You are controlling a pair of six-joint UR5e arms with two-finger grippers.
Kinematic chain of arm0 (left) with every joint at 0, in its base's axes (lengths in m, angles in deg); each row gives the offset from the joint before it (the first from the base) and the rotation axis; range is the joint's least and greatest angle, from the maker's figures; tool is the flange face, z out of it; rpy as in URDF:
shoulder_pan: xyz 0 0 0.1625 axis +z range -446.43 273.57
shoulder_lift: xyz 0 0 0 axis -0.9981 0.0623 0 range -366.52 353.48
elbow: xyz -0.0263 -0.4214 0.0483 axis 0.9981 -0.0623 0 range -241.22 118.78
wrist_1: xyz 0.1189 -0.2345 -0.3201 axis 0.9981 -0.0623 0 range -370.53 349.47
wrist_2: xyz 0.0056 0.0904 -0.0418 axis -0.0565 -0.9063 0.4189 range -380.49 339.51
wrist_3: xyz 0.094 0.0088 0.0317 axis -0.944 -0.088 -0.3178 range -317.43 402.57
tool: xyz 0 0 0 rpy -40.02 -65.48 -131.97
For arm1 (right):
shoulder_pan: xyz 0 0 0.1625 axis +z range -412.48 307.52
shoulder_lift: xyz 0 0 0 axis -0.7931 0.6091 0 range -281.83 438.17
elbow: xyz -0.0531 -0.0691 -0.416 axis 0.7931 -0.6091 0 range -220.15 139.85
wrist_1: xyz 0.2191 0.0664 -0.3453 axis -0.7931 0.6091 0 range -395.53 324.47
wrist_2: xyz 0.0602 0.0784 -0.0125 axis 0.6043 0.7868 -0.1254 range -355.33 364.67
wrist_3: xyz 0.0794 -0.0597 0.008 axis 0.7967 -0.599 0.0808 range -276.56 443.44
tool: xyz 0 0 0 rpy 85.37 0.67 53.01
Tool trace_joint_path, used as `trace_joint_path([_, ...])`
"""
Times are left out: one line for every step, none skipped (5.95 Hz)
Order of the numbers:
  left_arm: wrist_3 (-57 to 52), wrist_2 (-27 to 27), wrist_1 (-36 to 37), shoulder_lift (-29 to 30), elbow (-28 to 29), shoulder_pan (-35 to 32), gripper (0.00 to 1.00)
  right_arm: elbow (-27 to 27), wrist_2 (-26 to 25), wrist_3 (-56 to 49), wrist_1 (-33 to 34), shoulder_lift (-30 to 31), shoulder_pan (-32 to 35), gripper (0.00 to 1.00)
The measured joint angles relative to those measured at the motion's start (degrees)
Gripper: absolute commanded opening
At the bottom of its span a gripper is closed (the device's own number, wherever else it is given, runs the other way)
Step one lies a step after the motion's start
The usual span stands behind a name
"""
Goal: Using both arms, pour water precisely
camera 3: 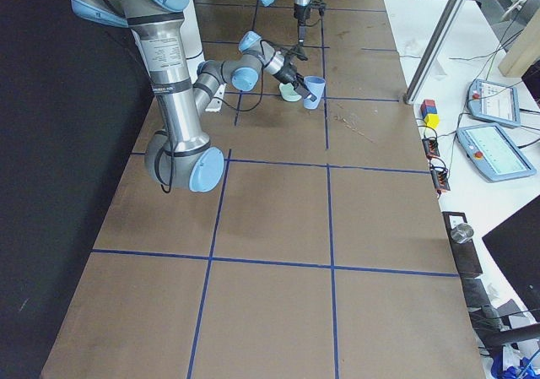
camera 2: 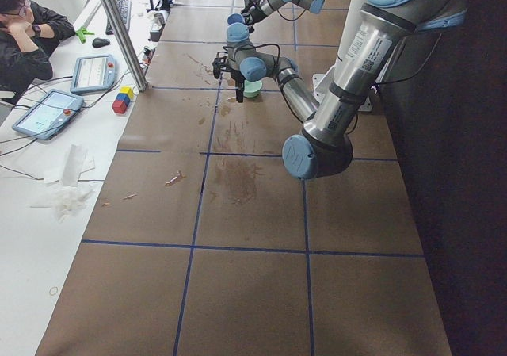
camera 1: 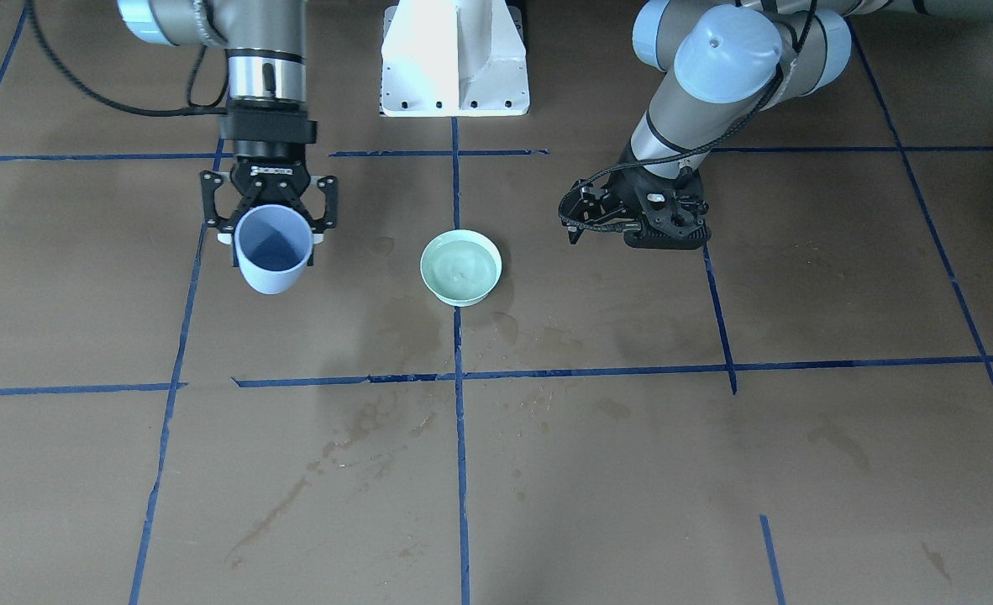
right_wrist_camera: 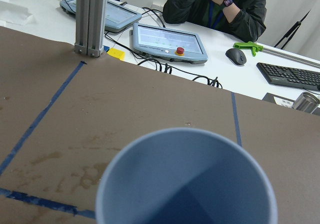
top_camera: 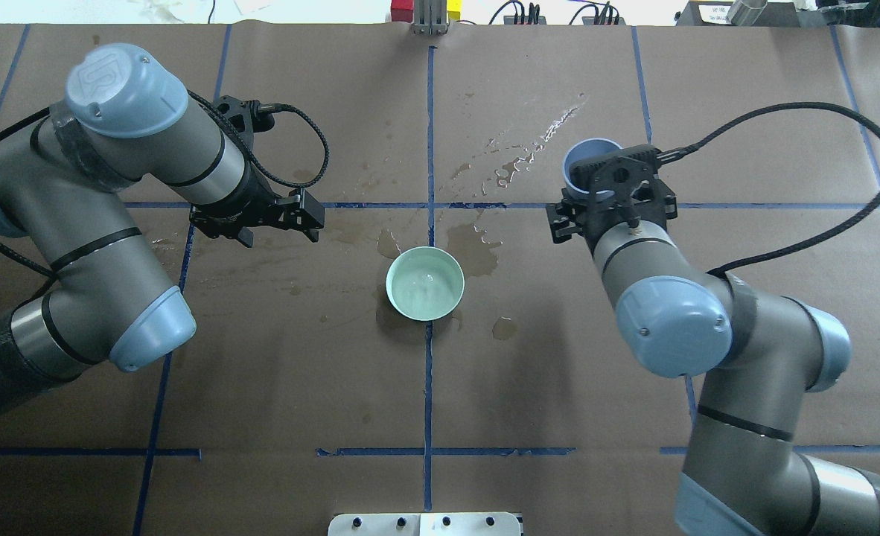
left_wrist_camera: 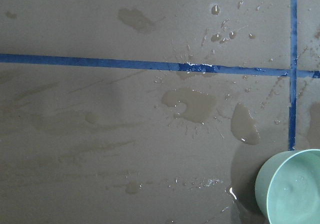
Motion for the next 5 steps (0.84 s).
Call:
trace_joint_path([-0.01, 0.00, 0.00, 0.05, 0.07, 0.00, 1.00, 0.25, 0.74, 0.34, -8.80, 6.92, 1.08, 0.00])
trace_joint_path([-0.05, 0.00, 0.00, 0.07, 0.17, 0.00, 1.00, 0.05, 1.09, 0.39, -17.46, 13.99, 1.68, 0.01])
trace_joint_path([-0.06, 0.00, 0.00, 0.08, 0.22, 0.00, 1.00, -1.16, 1.16, 0.48, -25.79, 20.14, 1.90, 0.01])
trace_joint_path([-0.07, 0.00, 0.00, 0.08, 0.23, 0.00, 1.00, -4.90, 1.07, 0.49, -35.01, 24.43, 1.99, 0.01])
trace_joint_path([-0.07, 0.00, 0.00, 0.08, 0.20, 0.03, 1.00, -11.12, 0.69, 0.48, -44.82, 26.45, 2.04, 0.01])
